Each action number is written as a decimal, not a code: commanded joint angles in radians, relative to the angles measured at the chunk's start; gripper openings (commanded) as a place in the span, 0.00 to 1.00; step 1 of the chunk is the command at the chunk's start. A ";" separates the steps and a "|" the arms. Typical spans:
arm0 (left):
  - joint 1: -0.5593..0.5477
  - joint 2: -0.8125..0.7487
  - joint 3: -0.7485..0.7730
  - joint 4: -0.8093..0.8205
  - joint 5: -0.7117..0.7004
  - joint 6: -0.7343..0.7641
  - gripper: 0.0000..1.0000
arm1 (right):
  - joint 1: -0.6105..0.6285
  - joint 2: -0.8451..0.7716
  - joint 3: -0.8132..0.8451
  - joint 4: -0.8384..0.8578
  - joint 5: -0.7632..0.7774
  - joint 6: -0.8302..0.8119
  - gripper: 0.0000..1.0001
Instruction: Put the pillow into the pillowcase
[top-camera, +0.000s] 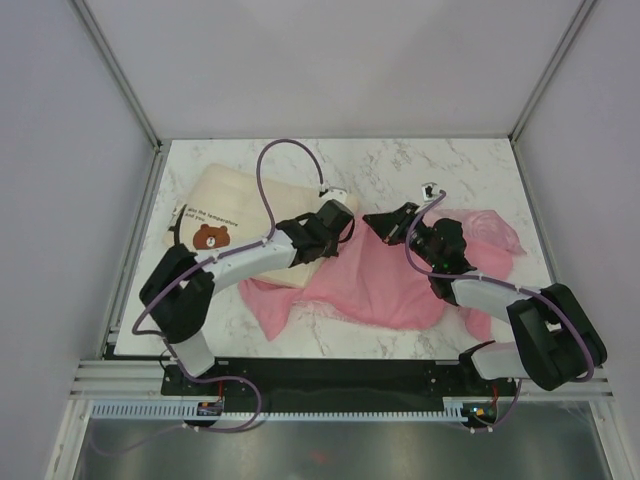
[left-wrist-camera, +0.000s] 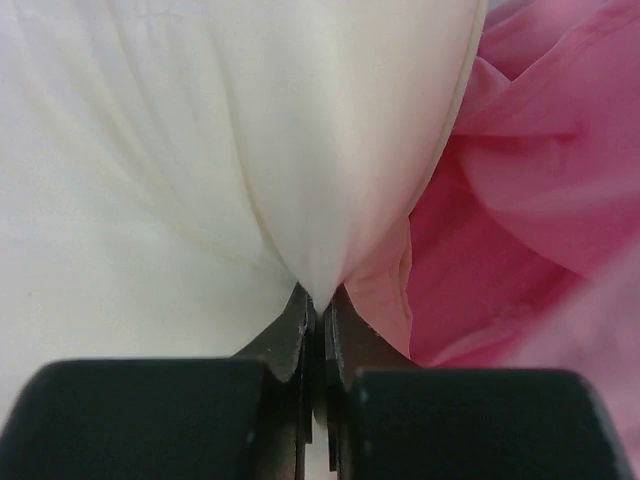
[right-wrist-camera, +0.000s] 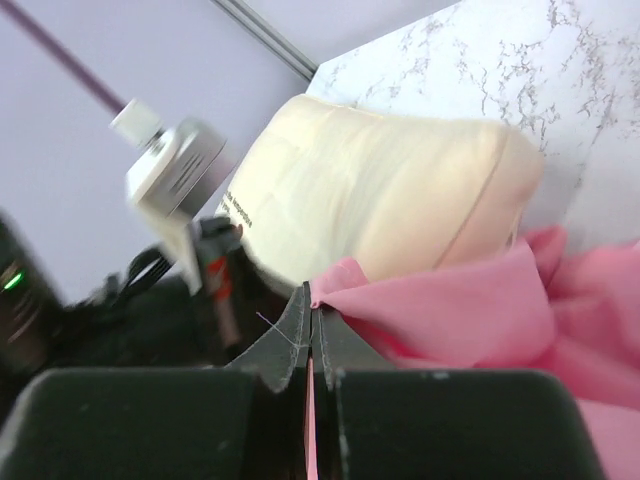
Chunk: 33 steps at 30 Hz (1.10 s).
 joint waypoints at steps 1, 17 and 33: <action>-0.056 -0.122 -0.068 -0.081 0.132 -0.028 0.02 | -0.004 -0.023 0.016 -0.011 0.043 -0.024 0.00; -0.056 -0.105 -0.035 -0.154 0.269 0.019 0.57 | -0.004 -0.091 0.135 -0.475 0.301 -0.211 0.74; 0.115 -0.254 -0.036 -0.216 0.205 0.078 0.74 | 0.146 -0.061 0.350 -0.864 0.799 -0.339 0.75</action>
